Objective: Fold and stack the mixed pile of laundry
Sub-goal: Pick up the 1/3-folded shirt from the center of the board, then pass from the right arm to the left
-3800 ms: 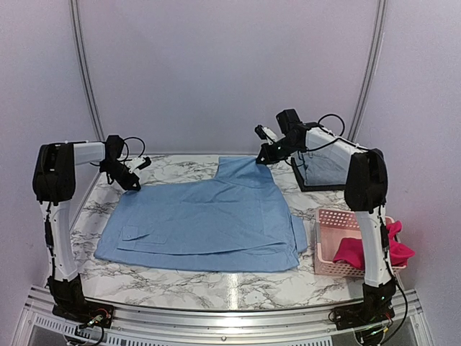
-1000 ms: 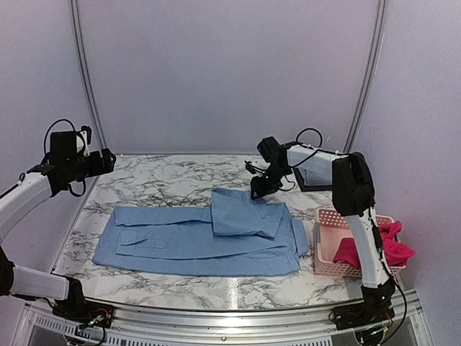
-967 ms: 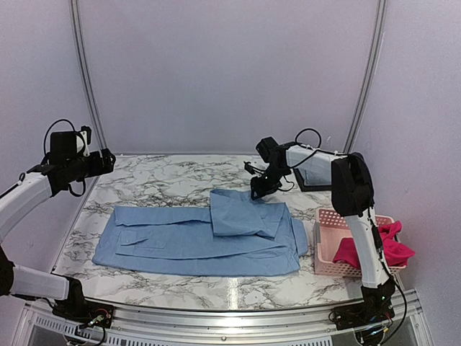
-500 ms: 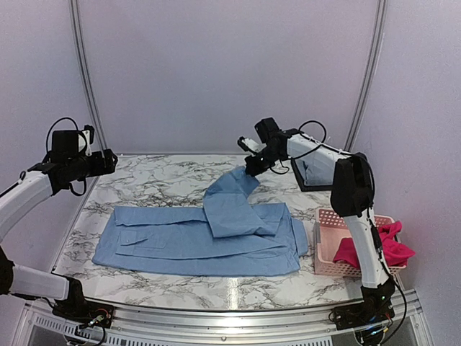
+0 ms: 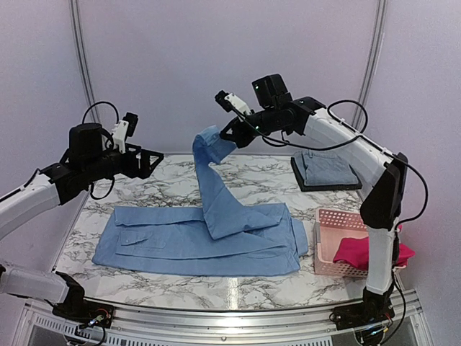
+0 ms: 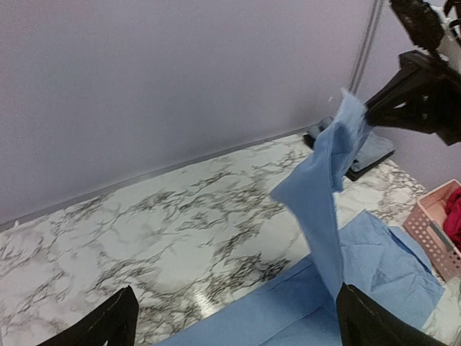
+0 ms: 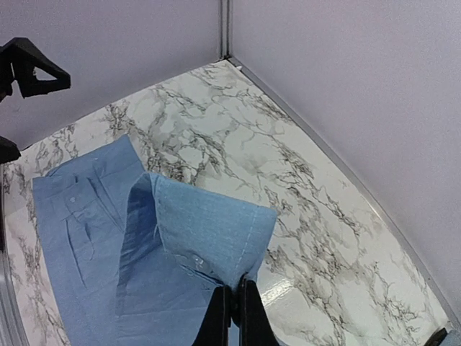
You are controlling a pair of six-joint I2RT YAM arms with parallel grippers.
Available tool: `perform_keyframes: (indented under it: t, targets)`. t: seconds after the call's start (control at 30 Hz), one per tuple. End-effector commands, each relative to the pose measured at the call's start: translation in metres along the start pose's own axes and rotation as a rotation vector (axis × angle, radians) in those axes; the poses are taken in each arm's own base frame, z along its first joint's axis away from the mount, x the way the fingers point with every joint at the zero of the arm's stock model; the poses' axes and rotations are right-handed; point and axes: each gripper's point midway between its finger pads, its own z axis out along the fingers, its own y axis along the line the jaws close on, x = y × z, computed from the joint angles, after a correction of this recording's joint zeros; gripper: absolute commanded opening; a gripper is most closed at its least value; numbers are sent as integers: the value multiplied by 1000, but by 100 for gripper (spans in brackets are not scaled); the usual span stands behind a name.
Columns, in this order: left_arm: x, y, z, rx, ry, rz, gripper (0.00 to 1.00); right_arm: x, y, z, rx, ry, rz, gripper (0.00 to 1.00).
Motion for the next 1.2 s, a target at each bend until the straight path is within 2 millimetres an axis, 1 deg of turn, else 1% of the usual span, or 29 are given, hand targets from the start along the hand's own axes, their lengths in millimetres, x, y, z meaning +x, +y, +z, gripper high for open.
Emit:
perform_keyframes:
  t: [0.0, 0.07, 0.23, 0.3, 0.4, 0.47, 0.53, 0.57, 0.63, 0.73, 0.8, 0.83, 0.87, 0.9, 0.93, 1.0, 1.03, 1.07, 1.1, 1.17]
  targets:
    - [-24, -53, 10, 160, -112, 58, 99, 20, 41, 4, -67, 86, -43, 0]
    - [-22, -71, 17, 203, -117, 65, 96, 21, 55, 2, -89, 101, -52, 0]
    - [-14, -108, 37, 288, -74, 102, 77, 21, 82, -5, -134, 111, -78, 0]
    - [-10, -117, 43, 298, -62, 130, 73, 20, 90, -9, -153, 105, -90, 0]
    - [-7, -121, 48, 295, -57, 180, 71, 20, 97, -17, -178, 104, -106, 0]
    - [-6, -123, 47, 309, -54, 206, 70, 21, 103, -23, -206, 100, -115, 0]
    - [-2, -132, 45, 363, -40, 229, 69, 20, 109, -29, -234, 85, -123, 0]
    - [3, -138, 44, 397, -24, 244, 67, 19, 112, -32, -248, 80, -127, 0]
    - [9, -147, 43, 452, 8, 275, 55, 19, 119, -37, -280, 73, -134, 0]
    - [11, -158, 38, 515, 18, 305, 31, 18, 132, -44, -338, 61, -149, 0]
    - [7, -164, 32, 553, 8, 307, 13, 14, 141, -51, -369, 40, -154, 0]
    - [5, -167, 30, 572, 4, 306, 0, 11, 142, -56, -377, 24, -152, 0]
    - [2, -169, 27, 585, -3, 303, 0, 7, 145, -62, -381, 3, -148, 9]
    - [-3, -171, 22, 595, -21, 297, 0, 5, 143, -68, -372, -14, -139, 26]
    - [-9, -172, 17, 601, -50, 287, 0, 5, 141, -70, -365, -27, -125, 42]
    - [-25, -174, 4, 609, -132, 261, 0, -3, 132, -94, -332, -110, -98, 71]
    - [-29, -175, -2, 617, -160, 247, 0, 3, 128, -97, -324, -151, -81, 85]
    - [-35, -175, -8, 620, -186, 234, 0, 3, 125, -109, -320, -200, -66, 92]
    - [-38, -175, -11, 623, -200, 222, 0, 3, 124, -120, -318, -249, -58, 97]
    - [-43, -176, -18, 631, -223, 201, 0, 7, 123, -134, -314, -319, -36, 98]
